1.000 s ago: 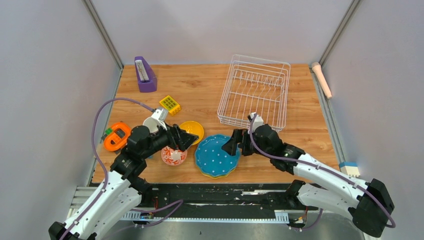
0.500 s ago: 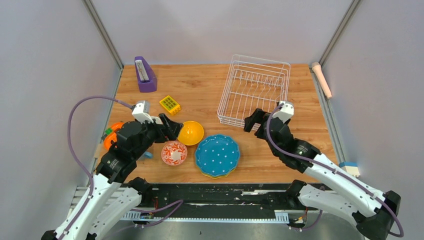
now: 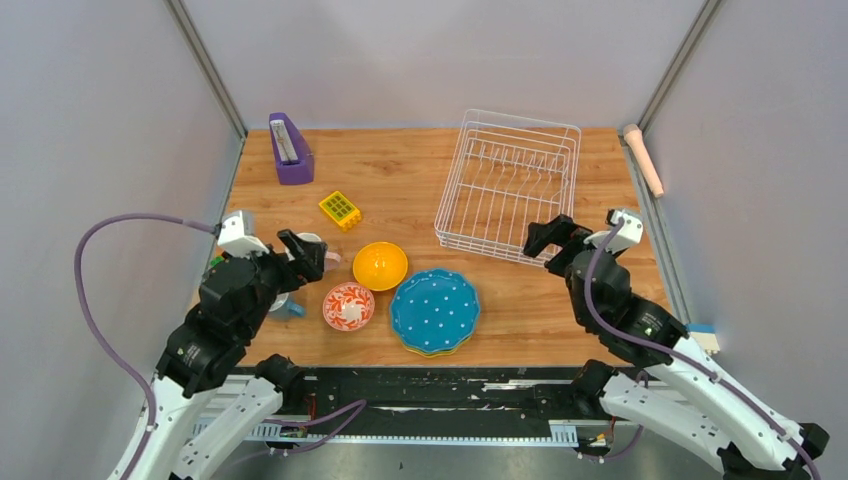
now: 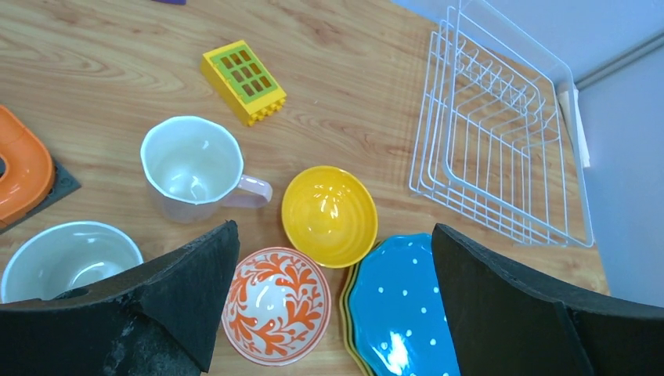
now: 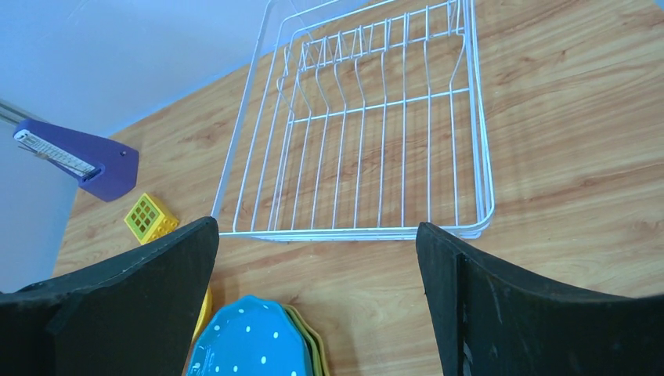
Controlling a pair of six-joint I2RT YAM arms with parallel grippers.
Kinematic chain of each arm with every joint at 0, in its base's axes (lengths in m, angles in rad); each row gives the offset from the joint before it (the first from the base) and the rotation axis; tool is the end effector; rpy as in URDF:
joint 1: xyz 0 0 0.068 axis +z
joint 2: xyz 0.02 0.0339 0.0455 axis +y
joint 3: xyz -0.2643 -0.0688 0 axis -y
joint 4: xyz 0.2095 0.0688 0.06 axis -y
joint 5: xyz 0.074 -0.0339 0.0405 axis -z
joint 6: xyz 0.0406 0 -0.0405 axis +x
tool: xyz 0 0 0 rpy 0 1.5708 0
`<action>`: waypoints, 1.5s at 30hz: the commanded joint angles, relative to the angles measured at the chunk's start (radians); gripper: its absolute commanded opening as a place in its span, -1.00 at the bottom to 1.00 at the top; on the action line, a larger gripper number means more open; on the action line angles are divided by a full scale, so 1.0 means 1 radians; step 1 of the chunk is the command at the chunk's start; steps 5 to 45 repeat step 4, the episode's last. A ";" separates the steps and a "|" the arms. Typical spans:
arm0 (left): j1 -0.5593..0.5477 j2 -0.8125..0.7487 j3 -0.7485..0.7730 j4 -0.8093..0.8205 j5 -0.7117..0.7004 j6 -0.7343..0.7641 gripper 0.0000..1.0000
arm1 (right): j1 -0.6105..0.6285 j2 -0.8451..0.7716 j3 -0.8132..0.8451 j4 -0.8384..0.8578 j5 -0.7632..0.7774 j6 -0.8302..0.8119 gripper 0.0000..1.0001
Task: Unload the mixed dishes from the dish rack
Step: Reset both arms
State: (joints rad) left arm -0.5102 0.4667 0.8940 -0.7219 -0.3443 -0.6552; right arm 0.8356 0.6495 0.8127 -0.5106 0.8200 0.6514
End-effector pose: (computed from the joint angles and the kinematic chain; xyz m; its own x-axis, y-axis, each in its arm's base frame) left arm 0.0566 -0.0159 0.3413 -0.3093 -0.4842 -0.8185 -0.0134 0.8628 -0.5054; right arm 0.0905 0.0558 0.3320 -0.2088 0.3858 -0.8986 0.1027 0.9225 0.3721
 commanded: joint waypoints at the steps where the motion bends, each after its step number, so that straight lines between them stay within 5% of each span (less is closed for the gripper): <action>1: 0.002 0.011 0.033 -0.022 -0.047 -0.005 1.00 | 0.003 -0.019 0.026 -0.009 0.028 -0.031 0.99; 45: 0.001 0.013 0.030 -0.016 -0.041 -0.003 1.00 | 0.003 -0.017 0.026 -0.009 0.018 -0.033 0.99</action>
